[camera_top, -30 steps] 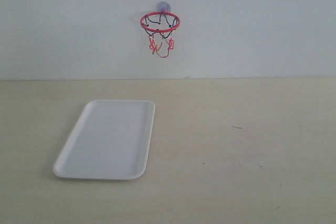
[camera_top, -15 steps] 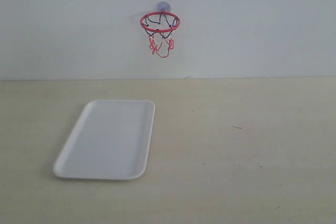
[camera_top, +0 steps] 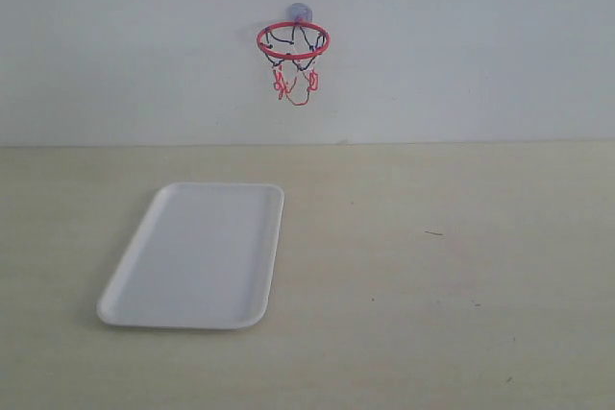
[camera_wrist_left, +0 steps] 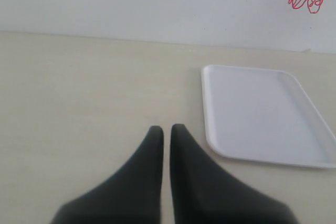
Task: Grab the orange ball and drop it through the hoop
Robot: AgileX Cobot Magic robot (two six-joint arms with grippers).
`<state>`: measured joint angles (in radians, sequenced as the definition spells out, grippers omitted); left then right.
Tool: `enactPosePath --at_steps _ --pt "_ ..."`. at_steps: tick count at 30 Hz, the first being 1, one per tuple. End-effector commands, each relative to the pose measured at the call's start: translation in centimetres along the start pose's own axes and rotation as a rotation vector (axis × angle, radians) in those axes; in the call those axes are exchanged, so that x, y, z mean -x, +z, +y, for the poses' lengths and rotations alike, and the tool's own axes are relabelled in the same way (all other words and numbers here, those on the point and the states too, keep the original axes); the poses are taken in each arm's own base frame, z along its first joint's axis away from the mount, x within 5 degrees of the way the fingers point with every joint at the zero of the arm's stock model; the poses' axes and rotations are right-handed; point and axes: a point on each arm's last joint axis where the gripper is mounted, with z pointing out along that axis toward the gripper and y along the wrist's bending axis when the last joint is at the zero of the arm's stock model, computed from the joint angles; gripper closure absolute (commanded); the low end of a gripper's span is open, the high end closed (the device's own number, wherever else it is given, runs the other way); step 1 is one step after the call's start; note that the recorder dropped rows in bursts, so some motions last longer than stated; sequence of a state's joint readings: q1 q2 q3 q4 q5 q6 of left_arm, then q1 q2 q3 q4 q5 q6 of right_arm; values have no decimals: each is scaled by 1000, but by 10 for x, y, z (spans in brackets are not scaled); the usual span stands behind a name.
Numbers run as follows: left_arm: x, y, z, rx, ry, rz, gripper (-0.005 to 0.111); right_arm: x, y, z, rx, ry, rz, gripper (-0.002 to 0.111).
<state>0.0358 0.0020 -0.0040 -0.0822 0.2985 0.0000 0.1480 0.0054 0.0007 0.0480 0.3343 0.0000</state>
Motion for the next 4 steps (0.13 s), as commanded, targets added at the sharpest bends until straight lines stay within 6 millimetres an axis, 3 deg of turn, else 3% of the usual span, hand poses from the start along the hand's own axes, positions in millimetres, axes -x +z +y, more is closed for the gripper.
enactPosePath --at_steps 1,4 --pt "0 0 0 2 -11 -6 103 1 0 0 -2 -8 -10 109" --pt "0 0 0 2 -11 -6 103 1 0 0 -2 -8 -10 109"
